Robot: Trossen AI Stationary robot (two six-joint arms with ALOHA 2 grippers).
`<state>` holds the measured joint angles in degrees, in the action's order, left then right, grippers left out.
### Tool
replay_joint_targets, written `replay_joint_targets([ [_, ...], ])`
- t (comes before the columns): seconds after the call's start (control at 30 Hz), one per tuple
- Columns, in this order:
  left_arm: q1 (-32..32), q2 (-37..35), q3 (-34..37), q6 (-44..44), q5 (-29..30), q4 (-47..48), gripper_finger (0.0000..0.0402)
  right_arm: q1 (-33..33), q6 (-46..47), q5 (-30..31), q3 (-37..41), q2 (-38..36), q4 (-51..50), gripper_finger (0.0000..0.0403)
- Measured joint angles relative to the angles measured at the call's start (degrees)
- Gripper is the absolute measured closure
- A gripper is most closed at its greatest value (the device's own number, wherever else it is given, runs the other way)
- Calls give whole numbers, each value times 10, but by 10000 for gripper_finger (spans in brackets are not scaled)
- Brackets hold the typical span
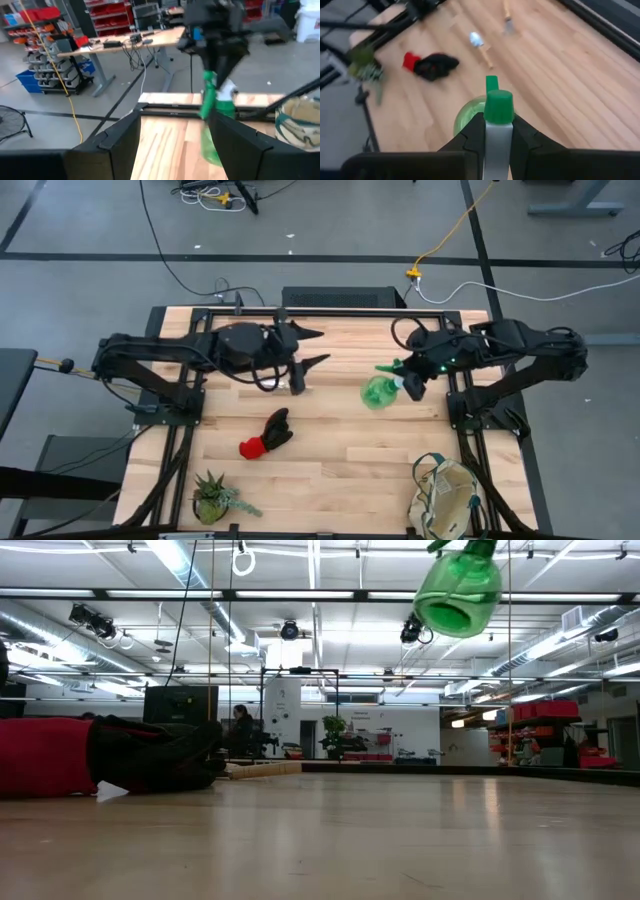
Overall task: Pick & Place Garden tools in Gardening bag
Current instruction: Put the green spray bottle into the gardening bag
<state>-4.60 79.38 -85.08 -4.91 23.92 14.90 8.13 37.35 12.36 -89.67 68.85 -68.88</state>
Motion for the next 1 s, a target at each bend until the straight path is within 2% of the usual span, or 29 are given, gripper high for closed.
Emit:
replay_joint_targets([
  [0.27,15,-27,0,12,2,3,161,41,-82,-47,0,-2,-4,348],
  [0.5,19,-34,0,7,47,3,161,82,-156,-79,0,-3,-7,348],
  [0.63,19,-34,0,7,80,-1,161,105,-155,-99,0,-11,-16,348],
  [0.87,19,-33,0,7,80,0,161,151,-138,-124,0,-35,-34,348],
  [1.0,19,-33,0,7,90,0,161,170,-141,-158,0,-47,-39,348],
])
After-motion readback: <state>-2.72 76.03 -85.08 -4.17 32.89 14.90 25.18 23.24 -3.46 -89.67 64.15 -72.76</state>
